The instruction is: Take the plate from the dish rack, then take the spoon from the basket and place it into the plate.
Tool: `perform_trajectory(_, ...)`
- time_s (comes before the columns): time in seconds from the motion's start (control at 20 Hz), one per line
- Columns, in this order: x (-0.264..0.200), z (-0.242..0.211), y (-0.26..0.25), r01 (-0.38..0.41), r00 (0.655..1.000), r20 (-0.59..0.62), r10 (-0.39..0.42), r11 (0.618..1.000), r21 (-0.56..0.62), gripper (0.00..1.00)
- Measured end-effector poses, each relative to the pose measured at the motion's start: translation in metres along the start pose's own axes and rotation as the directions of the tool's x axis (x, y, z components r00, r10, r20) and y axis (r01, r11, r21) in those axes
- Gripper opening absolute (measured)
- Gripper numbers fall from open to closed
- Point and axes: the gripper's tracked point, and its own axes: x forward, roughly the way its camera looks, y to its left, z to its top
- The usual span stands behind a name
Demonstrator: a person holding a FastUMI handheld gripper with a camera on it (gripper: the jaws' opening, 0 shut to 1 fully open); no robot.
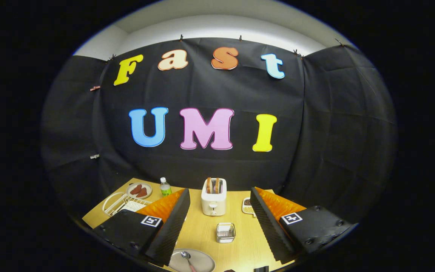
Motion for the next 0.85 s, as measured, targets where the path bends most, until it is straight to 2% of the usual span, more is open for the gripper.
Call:
perform_trajectory(0.35,-0.016,0.046,0.011,0.012,0.992,0.129,-0.002,0.997,-0.073,0.98)
perform_trajectory(0.85,-0.015,0.04,0.011,0.024,0.991,0.135,-0.013,0.996,-0.082,0.97)
